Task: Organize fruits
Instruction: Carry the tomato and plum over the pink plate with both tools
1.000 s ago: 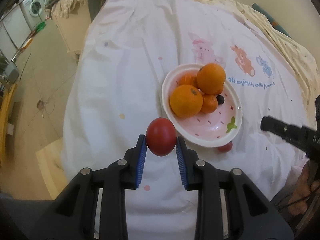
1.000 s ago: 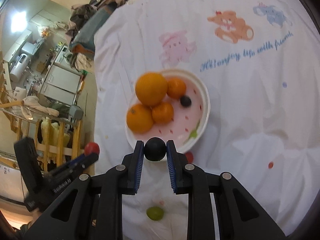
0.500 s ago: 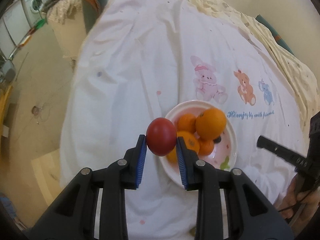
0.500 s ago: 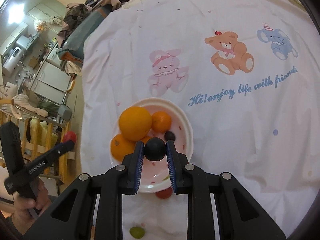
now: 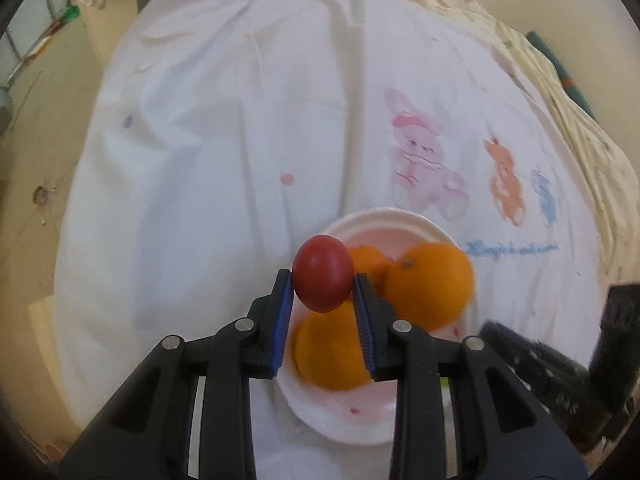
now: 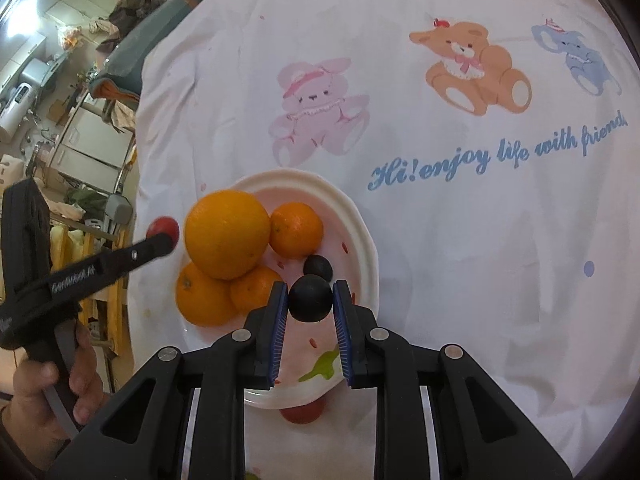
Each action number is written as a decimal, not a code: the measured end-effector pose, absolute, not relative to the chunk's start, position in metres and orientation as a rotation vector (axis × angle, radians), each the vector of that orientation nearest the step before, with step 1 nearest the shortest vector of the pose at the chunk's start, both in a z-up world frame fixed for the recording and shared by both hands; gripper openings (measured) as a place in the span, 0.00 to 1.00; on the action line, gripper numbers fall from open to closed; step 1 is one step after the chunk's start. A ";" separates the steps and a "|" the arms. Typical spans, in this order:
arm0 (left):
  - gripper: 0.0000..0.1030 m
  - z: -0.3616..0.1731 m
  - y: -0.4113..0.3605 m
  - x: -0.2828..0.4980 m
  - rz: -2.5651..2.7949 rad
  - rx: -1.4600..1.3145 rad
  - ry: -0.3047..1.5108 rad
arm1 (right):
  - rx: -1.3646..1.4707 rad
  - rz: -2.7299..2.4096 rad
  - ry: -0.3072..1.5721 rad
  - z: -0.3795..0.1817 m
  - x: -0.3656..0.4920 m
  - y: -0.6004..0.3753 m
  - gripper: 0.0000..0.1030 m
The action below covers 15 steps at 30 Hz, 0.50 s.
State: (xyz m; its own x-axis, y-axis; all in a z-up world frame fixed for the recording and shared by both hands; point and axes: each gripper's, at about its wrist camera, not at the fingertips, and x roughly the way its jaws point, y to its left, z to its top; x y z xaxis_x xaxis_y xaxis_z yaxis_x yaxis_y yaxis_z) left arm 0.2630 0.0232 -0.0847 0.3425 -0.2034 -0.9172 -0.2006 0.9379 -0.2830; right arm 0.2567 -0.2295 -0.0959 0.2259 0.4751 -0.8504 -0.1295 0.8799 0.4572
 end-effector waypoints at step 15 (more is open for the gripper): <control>0.26 -0.104 0.022 0.270 -0.017 -0.429 1.290 | 0.334 0.398 1.336 -0.116 0.259 -0.231 0.24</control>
